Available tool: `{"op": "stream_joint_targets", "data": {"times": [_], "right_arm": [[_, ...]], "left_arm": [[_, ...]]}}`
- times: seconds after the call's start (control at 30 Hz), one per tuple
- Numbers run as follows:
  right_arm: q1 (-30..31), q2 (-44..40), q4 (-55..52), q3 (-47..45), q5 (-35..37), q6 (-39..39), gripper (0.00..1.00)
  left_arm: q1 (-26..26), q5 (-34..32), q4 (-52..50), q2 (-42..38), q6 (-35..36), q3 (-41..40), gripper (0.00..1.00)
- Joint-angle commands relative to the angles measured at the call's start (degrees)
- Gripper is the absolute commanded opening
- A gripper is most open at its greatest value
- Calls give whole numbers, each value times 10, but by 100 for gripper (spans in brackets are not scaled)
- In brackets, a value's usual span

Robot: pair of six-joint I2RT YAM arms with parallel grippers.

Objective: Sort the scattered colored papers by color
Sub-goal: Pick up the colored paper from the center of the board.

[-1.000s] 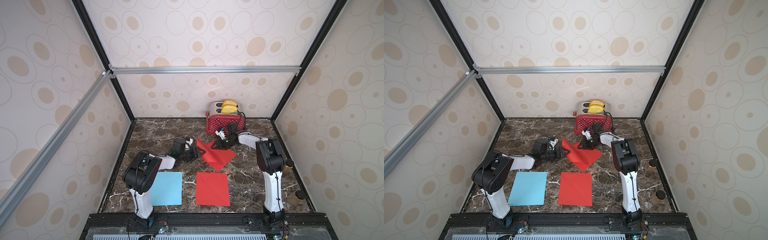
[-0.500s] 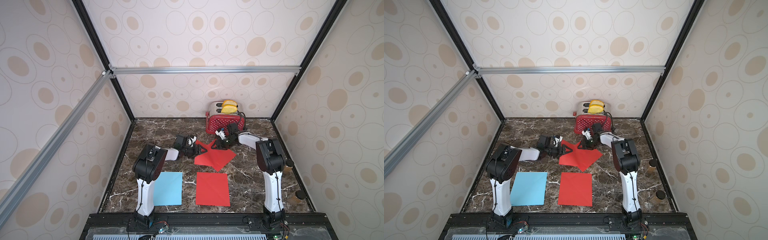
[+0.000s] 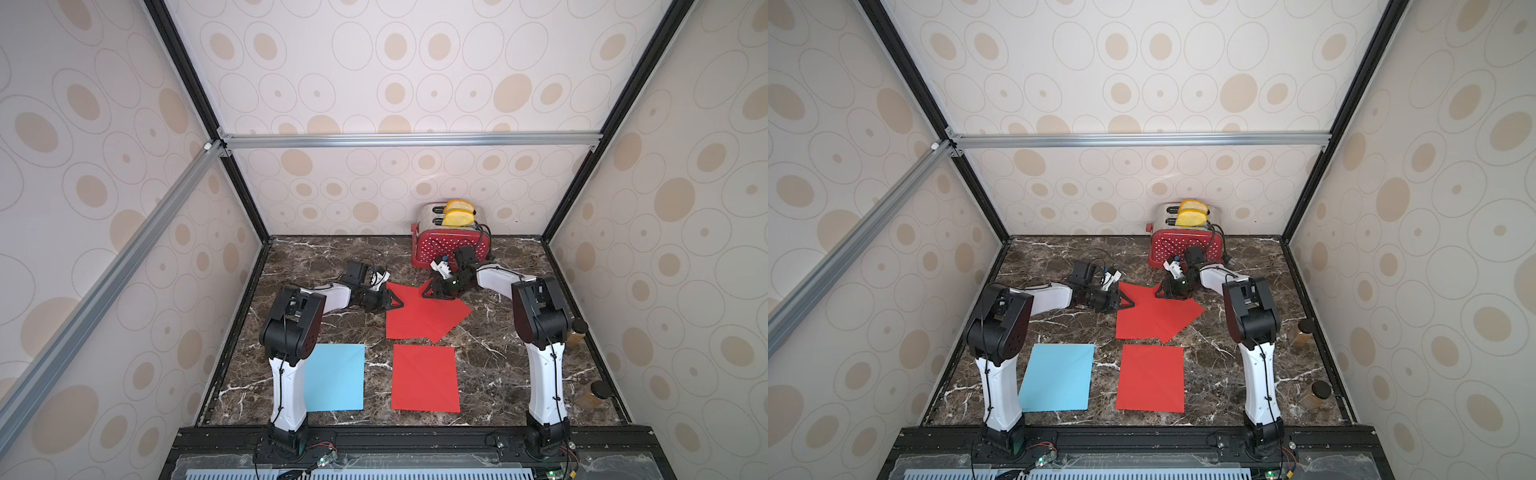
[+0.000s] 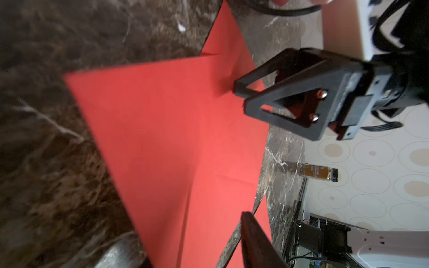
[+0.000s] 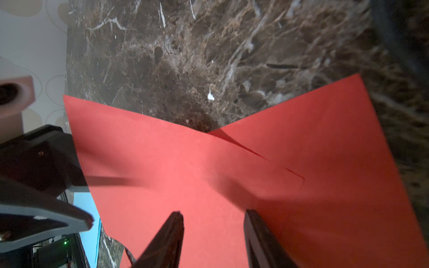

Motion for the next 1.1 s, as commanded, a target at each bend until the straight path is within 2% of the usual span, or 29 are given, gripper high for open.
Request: {"op": "stream_joint_targets", "data": {"times": [0.0, 0.13, 0.2, 0.37, 0.47, 0.53, 0.67, 0.77, 0.97, 1.07], "right_arm": [[0, 25, -35, 0, 16, -2, 49], [0, 20, -37, 3, 16, 0, 49], [0, 10, -38, 7, 18, 1, 49], [-1, -37, -57, 30, 27, -2, 53], [0, -74, -71, 43, 33, -3, 59], [0, -106, -82, 46, 41, -7, 67], [-1, -194, -92, 22, 65, -16, 87], [-1, -266, -100, -14, 85, -22, 94], [-15, -388, -132, -112, 130, -21, 99], [-25, -428, -141, -155, 140, -25, 99]], "left_arm": [[0, -1, 5, -11, 3, -3, 34], [0, -13, -2, -13, 3, 3, 15], [0, -23, -3, -18, 0, 4, 0], [0, -59, -7, -43, -4, 10, 0], [0, -58, -8, -56, -23, 28, 0], [0, -54, 8, -67, -49, 33, 0], [-1, -34, 91, -103, -145, 10, 0], [-6, -38, 141, -143, -216, -27, 0], [-66, -66, 185, -231, -304, -117, 0], [-105, -84, 275, -255, -387, -173, 0]]}}
